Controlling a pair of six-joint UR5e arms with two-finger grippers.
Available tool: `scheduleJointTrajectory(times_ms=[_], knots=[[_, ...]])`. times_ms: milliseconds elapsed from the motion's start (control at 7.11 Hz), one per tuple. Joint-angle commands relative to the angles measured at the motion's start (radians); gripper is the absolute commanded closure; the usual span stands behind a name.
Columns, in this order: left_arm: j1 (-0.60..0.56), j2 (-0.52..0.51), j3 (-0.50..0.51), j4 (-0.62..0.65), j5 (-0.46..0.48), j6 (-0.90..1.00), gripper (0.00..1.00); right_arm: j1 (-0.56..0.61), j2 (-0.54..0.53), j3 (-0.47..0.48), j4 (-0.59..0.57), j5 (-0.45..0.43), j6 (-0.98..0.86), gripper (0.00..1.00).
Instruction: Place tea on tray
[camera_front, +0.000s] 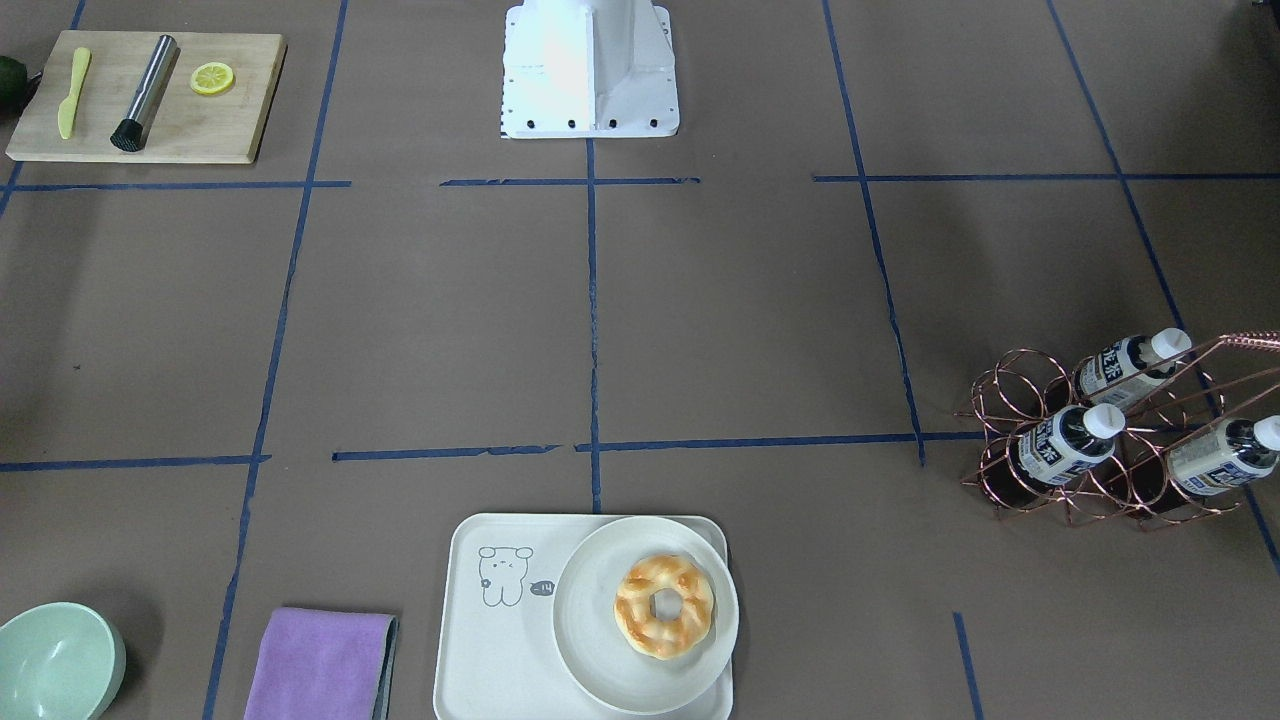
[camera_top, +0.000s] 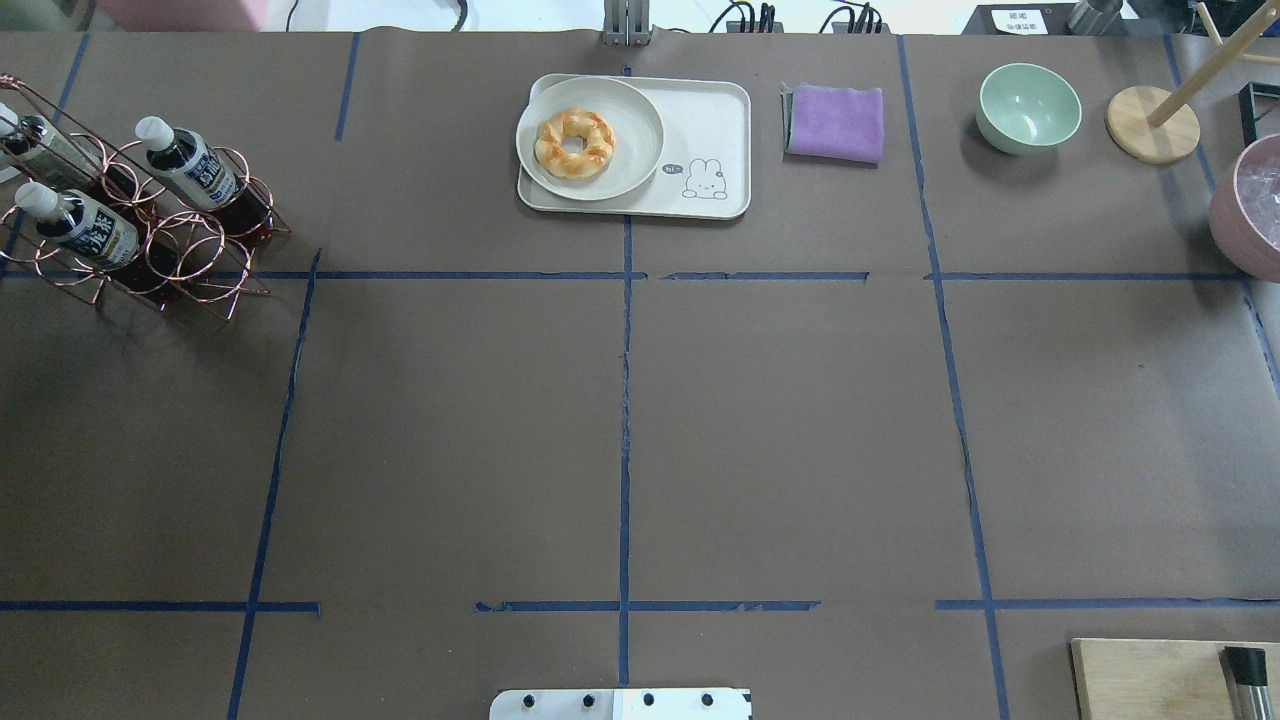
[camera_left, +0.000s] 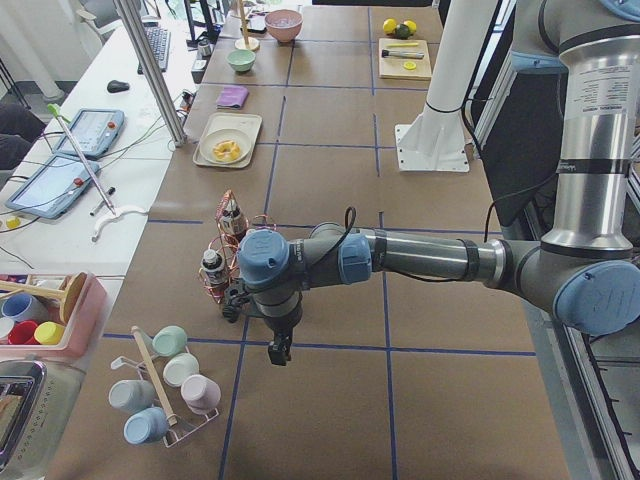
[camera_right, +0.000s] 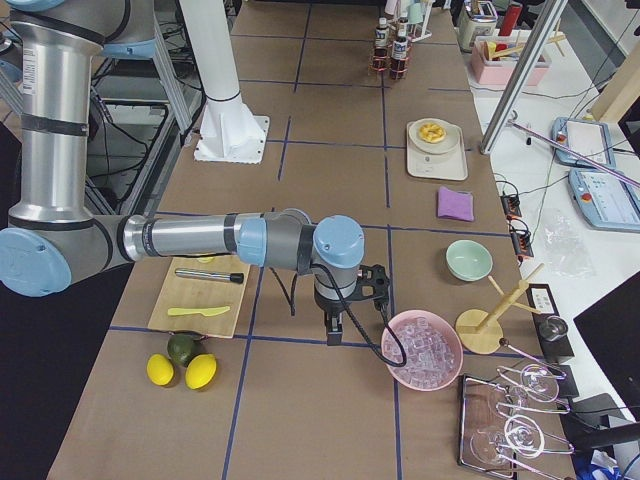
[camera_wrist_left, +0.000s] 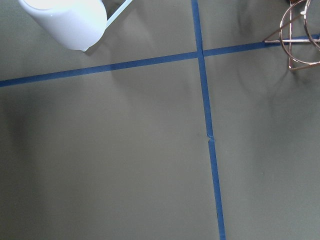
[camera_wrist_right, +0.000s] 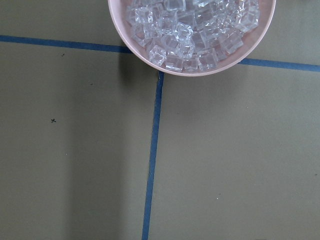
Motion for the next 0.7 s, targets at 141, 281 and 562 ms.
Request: scheduleJointTrajectory(times_ms=[141,281,562], knots=[[0.000,0.001,-0.008,0.000,0.000,-0.002,0.00,0.000,0.002,0.000,0.000,0.000,0.000,0.00],[0.000,0.001,-0.006,0.000,0.000,-0.002,0.00,0.000,0.002,0.000,-0.001,0.000,0.000,0.00],[0.000,0.004,-0.023,0.002,0.002,-0.002,0.00,0.000,0.002,0.001,0.000,0.000,0.002,0.00]])
